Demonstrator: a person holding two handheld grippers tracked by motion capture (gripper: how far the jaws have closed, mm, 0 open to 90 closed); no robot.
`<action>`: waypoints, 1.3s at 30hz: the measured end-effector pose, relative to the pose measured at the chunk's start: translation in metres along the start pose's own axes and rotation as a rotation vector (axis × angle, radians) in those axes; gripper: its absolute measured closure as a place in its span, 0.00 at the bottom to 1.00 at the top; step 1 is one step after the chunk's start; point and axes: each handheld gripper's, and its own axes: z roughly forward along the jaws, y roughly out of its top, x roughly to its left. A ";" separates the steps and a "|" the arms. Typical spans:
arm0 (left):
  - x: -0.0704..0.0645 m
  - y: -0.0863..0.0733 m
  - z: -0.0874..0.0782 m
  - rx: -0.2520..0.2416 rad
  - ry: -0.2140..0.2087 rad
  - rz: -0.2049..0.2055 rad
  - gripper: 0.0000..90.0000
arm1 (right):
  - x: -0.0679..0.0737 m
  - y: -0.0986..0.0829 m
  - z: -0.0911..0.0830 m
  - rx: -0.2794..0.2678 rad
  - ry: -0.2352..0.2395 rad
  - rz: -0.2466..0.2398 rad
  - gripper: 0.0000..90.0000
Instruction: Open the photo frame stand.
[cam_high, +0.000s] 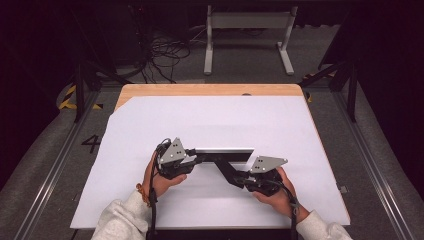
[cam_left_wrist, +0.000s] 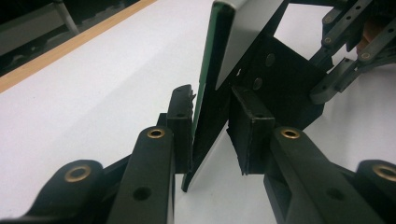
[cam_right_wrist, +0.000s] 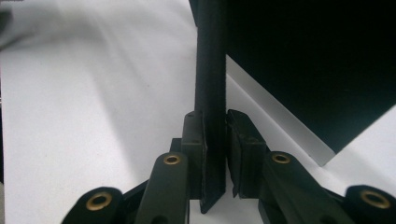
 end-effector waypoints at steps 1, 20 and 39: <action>0.000 0.000 0.000 0.003 0.000 -0.003 0.79 | 0.000 0.000 -0.001 -0.003 -0.004 0.001 0.86; 0.001 -0.002 -0.001 0.021 0.004 0.002 0.80 | -0.008 0.009 -0.034 -0.071 -0.076 -0.019 0.75; 0.001 -0.005 -0.006 0.047 0.016 0.014 0.85 | -0.030 0.003 -0.040 -0.113 -0.233 0.040 0.75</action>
